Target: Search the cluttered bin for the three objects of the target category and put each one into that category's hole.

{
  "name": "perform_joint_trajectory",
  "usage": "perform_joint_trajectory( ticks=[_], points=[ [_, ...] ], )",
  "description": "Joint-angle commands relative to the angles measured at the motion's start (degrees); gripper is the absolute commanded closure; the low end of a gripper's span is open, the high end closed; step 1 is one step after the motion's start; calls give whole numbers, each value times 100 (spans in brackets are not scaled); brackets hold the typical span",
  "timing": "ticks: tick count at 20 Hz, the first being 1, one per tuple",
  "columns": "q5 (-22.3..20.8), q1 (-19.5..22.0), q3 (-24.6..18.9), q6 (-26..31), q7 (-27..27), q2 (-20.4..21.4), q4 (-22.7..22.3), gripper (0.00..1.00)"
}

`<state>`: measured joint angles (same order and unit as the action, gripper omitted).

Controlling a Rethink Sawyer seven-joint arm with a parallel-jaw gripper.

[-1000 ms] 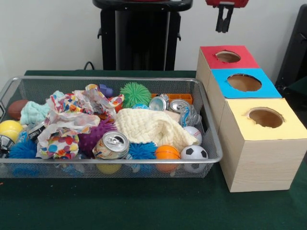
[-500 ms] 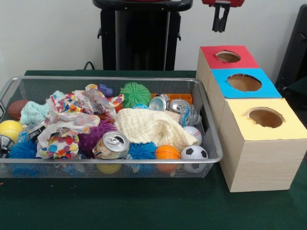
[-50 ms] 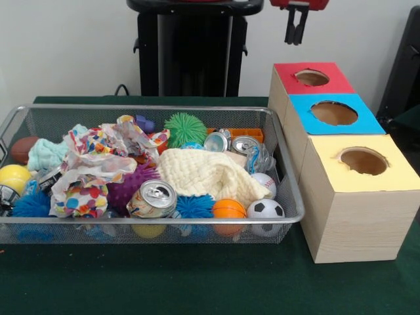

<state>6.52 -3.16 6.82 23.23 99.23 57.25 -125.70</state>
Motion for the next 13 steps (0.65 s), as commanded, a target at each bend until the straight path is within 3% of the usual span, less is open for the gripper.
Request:
perform_joint_trajectory(
  ticks=[1, 13],
  points=[
    [-446, 357, -59, -427, 465, -198, 179, 100],
    [-571, -178, 163, -731, 850, -630, 503, 100]
  ],
)
